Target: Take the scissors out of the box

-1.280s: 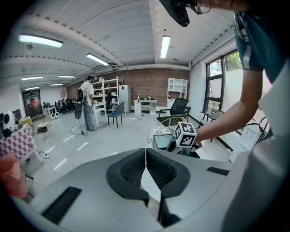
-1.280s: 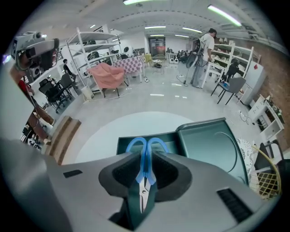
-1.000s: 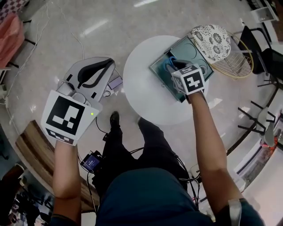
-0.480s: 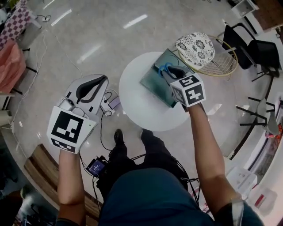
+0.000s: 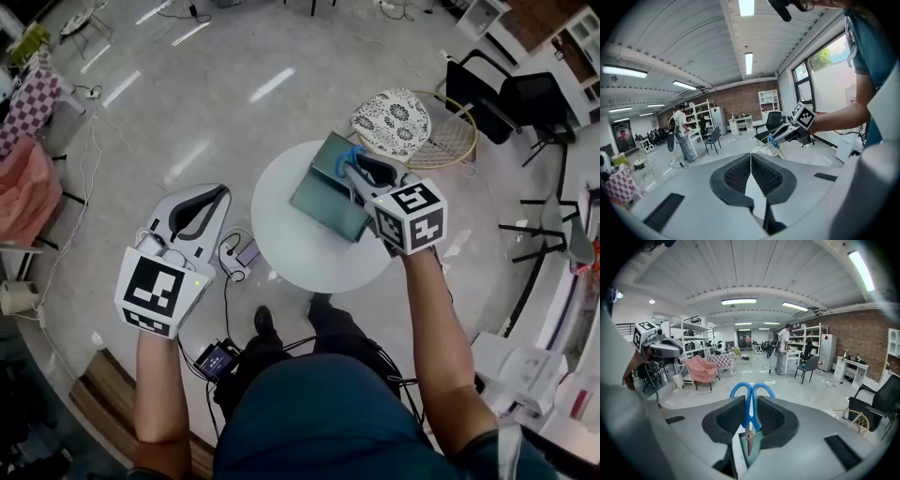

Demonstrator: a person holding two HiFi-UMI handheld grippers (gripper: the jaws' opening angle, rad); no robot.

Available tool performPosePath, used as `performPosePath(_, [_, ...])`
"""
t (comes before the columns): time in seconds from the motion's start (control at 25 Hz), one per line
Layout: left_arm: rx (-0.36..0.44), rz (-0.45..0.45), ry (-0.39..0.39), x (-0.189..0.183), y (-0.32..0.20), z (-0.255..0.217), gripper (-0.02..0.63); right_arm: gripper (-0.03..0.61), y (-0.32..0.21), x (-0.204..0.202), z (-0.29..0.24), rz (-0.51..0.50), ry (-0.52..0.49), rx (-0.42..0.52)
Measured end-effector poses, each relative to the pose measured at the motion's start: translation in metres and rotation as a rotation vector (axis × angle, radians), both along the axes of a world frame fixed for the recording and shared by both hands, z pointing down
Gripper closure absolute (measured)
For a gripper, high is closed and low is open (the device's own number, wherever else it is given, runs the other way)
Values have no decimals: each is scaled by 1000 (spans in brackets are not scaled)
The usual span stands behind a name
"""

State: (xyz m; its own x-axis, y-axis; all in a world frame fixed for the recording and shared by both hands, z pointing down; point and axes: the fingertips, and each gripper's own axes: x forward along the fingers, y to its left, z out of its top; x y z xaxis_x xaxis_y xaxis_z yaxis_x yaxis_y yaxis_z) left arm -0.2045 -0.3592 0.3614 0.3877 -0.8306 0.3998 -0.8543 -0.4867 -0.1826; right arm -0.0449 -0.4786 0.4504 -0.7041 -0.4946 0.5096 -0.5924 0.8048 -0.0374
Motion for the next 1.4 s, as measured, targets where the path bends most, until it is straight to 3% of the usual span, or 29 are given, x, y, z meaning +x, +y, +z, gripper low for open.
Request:
performPosePath(0.72, [130, 90, 14, 41, 50, -108, 591, 479, 107, 69, -211, 54, -390, 221])
performPosePath(0.96, [153, 124, 7, 54, 69, -120, 591, 479, 140, 94, -238, 88, -459, 253])
performPosePath(1.4, [153, 157, 1, 55, 75, -124, 591, 479, 153, 103, -237, 131, -458, 251])
